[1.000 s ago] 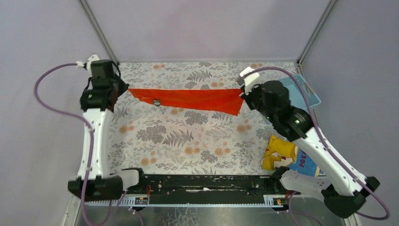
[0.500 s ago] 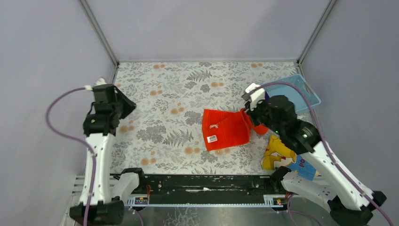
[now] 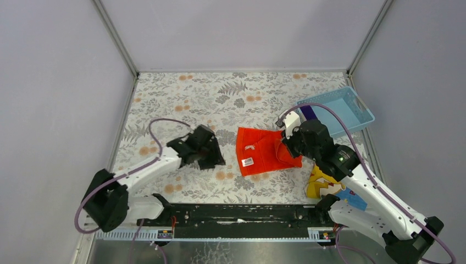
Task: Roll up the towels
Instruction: Flatten out the towel at the center of the board.
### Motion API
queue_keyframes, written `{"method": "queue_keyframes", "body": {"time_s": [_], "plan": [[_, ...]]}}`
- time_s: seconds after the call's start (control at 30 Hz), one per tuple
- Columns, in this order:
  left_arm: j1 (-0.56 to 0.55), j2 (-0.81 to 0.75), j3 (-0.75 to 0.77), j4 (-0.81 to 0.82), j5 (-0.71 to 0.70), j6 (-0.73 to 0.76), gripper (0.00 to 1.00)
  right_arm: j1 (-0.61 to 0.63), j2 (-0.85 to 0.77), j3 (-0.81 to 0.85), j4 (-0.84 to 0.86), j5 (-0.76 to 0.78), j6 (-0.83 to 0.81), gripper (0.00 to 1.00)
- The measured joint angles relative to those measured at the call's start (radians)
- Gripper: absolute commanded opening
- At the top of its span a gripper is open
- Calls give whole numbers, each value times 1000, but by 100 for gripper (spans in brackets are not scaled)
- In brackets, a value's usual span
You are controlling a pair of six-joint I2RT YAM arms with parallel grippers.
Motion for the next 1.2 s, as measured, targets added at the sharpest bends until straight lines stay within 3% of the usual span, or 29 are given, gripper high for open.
{"method": "queue_keyframes", "body": {"time_s": [0.23,0.43,0.67,1.2], "plan": [[-286,258,96,43,-144,-85,50,0,-9,-33,21,0,7,0],[-430,492,281,49,-254,-105,47,0,-13,-36,22,0,12,0],[-469,597,363,4,-336,-117,46,0,-48,-49,24,0,14,0],[-469,547,373,-59,-426,-135,41,0,-54,-50,25,0,16,0]]}}
